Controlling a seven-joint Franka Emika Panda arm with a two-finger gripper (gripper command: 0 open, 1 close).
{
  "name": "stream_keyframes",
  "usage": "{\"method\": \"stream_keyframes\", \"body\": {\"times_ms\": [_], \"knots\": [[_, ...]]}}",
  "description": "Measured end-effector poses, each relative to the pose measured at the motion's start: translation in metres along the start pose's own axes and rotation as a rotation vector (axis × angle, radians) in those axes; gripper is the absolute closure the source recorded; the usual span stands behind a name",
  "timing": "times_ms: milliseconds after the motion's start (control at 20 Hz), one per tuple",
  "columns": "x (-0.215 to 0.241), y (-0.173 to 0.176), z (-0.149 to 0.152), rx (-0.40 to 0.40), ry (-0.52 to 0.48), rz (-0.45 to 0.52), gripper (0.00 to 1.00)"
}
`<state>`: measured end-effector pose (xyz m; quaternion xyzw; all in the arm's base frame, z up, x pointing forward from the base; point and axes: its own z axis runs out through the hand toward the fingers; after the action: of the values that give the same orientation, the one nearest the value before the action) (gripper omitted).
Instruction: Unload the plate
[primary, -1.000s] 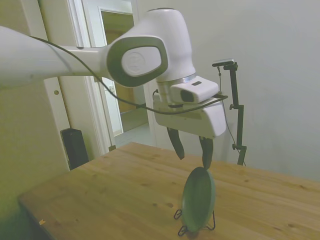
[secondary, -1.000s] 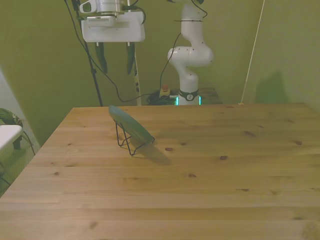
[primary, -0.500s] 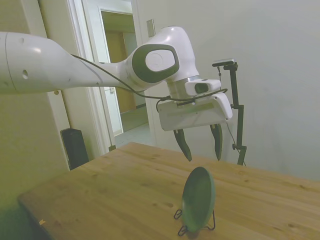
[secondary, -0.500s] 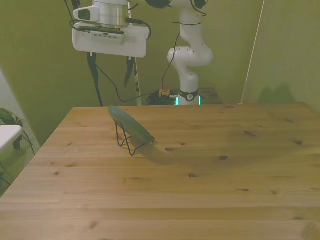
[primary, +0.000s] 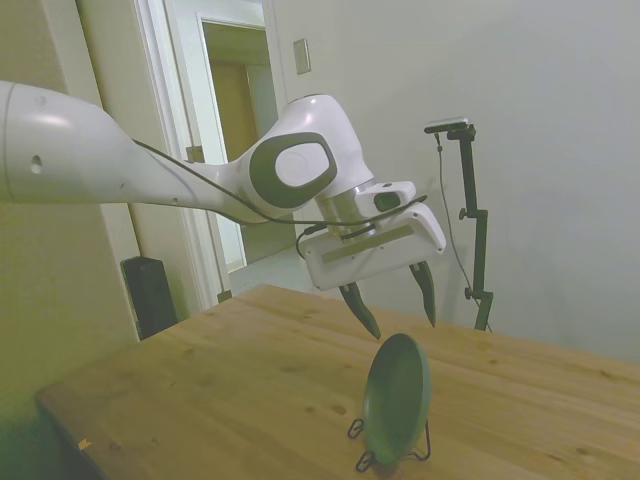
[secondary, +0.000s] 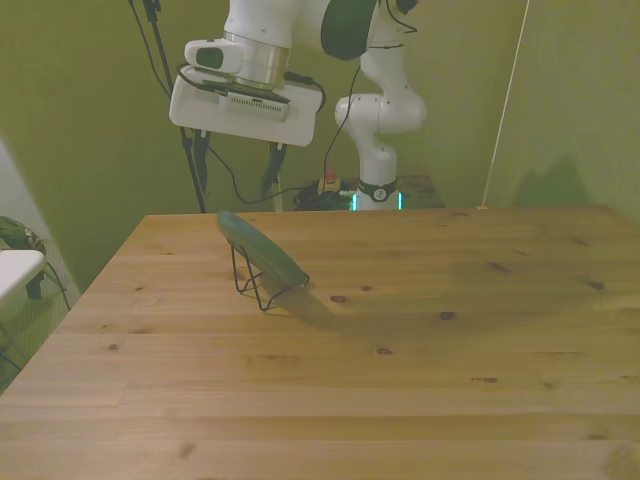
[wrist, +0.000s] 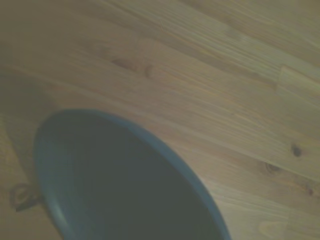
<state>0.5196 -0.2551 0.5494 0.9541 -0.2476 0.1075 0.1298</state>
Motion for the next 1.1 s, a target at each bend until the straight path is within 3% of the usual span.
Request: {"method": "stream_keyframes", "body": {"times_ms": [500, 1100], "knots": [[-0.014, 0.038, 0.014, 0.044, 0.059, -0.038, 0.00], [0.000, 0.036, 0.048, 0.116, 0.098, -0.018, 0.00]]}}
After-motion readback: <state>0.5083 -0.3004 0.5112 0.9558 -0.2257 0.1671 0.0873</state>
